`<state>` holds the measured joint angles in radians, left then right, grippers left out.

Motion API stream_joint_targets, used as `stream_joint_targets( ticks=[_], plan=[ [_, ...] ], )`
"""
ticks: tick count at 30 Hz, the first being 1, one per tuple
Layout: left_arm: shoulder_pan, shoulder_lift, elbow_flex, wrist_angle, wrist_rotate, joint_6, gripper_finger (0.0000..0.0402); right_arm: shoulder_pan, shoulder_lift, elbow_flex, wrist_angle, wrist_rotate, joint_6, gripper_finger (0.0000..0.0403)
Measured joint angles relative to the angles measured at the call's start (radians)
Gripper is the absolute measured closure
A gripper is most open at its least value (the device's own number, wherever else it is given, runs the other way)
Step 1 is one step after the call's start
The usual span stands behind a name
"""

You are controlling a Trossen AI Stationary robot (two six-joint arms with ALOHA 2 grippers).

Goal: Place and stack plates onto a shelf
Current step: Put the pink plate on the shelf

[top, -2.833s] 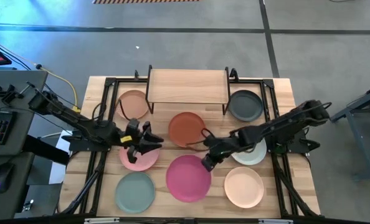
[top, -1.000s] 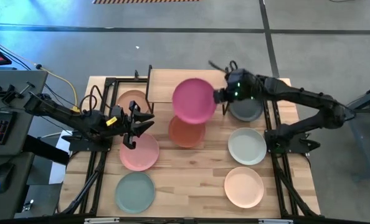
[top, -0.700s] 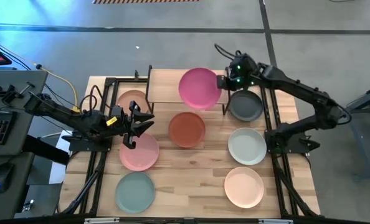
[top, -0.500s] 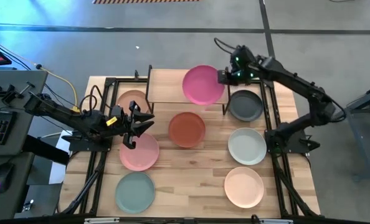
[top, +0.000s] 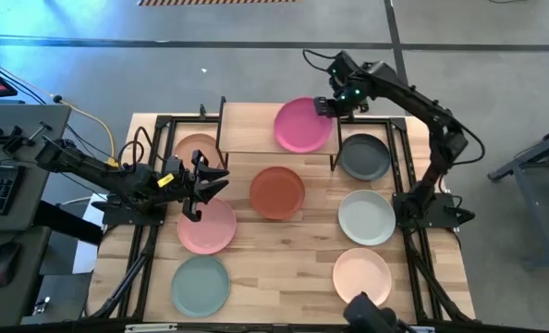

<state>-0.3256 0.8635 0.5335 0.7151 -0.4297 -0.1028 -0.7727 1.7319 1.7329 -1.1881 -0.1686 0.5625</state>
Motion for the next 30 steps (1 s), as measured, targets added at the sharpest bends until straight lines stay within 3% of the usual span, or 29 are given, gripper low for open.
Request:
stream_joint_targets(
  ticks=[12, 30],
  plan=[
    [0.000, 0.000, 0.000, 0.000, 0.000, -0.025, 0.0284, -0.041, 0.023, 0.000, -0.066, 0.045, -0.021, 0.0402],
    [0.000, 0.000, 0.000, 0.000, 0.000, -0.053, 0.0284, -0.039, 0.023, 0.000, -0.027, 0.045, -0.022, 0.0402]
  ],
)
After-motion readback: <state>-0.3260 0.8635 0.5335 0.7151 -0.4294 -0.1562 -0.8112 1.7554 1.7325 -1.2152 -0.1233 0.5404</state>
